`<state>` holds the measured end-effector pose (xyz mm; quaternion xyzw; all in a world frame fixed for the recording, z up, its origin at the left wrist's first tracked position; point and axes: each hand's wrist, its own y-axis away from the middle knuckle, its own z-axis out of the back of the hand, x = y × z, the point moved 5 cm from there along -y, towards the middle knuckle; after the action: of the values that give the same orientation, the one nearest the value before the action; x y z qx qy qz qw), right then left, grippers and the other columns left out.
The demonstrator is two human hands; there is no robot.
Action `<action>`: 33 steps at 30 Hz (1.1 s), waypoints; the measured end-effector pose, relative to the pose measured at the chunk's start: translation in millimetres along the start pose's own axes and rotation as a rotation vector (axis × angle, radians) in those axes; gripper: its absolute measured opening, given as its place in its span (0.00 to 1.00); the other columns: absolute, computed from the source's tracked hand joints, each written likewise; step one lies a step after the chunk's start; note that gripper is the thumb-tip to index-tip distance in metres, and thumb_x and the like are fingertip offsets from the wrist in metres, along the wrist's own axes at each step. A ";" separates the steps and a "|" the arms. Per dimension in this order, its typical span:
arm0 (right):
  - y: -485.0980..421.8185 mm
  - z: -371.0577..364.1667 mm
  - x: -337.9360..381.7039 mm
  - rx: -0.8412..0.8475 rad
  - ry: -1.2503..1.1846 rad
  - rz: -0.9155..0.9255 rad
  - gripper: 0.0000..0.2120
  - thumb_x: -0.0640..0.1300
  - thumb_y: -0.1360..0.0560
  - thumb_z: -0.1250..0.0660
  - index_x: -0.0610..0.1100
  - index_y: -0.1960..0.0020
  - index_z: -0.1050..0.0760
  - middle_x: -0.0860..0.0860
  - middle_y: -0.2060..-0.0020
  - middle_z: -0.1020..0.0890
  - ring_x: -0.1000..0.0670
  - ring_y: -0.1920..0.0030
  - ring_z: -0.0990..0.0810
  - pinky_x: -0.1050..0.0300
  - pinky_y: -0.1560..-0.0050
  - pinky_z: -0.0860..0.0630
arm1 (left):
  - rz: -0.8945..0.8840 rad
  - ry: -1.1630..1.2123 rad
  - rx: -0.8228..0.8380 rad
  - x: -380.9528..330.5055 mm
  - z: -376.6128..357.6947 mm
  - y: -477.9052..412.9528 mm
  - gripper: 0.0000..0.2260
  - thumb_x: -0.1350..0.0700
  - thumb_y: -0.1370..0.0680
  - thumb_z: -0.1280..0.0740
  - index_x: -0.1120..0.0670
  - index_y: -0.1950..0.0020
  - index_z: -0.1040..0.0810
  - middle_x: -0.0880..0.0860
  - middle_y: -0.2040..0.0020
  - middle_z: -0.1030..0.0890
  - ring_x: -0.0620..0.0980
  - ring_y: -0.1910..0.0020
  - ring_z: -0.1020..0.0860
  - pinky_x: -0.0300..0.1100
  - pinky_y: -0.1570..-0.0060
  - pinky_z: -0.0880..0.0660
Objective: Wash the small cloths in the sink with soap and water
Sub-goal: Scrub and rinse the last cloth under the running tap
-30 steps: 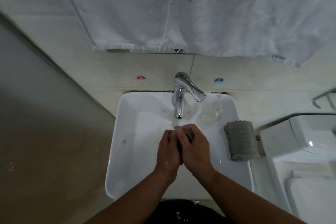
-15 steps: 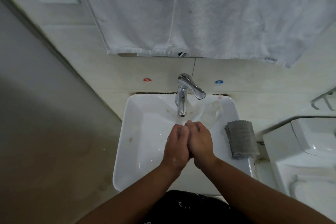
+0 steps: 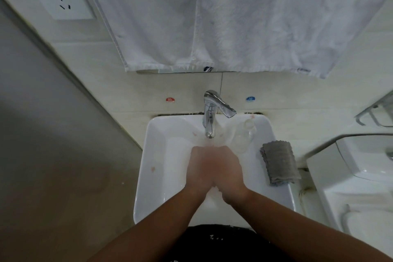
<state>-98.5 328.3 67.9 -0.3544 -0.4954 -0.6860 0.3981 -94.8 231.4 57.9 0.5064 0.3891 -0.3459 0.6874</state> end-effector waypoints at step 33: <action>7.6 14.2 12.0 0.032 0.093 0.111 0.12 0.55 0.19 0.38 0.48 0.56 0.25 0.52 0.62 0.17 0.54 0.60 0.18 0.58 0.59 0.22 | 0.078 -0.092 -0.013 -7.1 -6.5 7.5 0.10 0.46 0.17 0.41 0.50 0.45 0.24 0.51 0.47 0.20 0.47 0.49 0.21 0.44 0.46 0.22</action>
<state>-95.5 338.1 85.2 -0.3427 -0.4668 -0.6706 0.4636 -92.7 240.2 66.2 0.5002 0.3393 -0.3391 0.7209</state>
